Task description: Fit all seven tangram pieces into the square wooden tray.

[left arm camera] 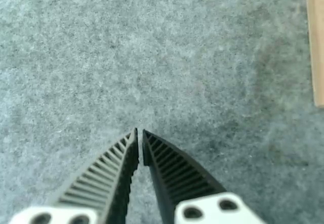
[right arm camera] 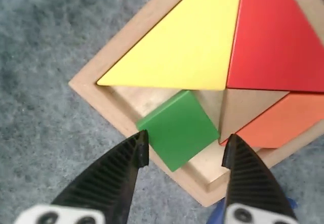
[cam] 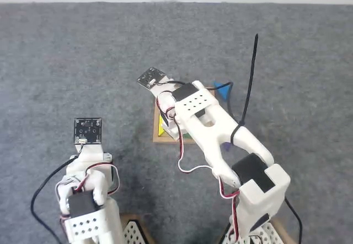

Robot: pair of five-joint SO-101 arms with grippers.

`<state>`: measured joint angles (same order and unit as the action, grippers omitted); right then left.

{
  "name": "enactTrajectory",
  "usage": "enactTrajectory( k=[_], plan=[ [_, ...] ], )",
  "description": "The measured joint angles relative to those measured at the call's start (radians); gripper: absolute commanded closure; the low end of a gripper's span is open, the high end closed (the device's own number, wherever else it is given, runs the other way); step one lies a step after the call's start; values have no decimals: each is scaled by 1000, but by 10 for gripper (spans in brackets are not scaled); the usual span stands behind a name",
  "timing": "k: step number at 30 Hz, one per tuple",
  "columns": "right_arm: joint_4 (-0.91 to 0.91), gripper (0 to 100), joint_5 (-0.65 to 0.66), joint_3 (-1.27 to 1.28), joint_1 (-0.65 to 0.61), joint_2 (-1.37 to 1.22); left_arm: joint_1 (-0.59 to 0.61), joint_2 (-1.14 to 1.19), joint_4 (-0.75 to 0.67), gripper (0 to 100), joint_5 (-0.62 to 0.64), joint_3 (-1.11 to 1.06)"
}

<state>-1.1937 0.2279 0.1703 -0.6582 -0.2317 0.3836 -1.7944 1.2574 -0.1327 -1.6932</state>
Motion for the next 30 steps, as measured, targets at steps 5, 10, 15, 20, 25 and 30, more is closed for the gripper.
enactTrajectory(
  k=[5, 10, 15, 20, 25, 30],
  plan=[
    [2, 762, 0, 0, 0, 0, 0, 0, 0, 985, 0, 0],
    [31, 762, 0, 0, 0, 0, 0, 0, 0, 985, 0, 0],
    [49, 764, 0, -6, 0, -44, 0, 0, 0, 985, 0, 0],
    [49, 764, 0, -25, 14, -40, 0, 0, 0, 985, 0, 0],
    [49, 764, 0, 69, 12, 141, 0, 0, 0, 985, 0, 0],
    [100, 764, -6, 244, 35, 342, 0, 0, 0, 985, 0, 0]
  ],
)
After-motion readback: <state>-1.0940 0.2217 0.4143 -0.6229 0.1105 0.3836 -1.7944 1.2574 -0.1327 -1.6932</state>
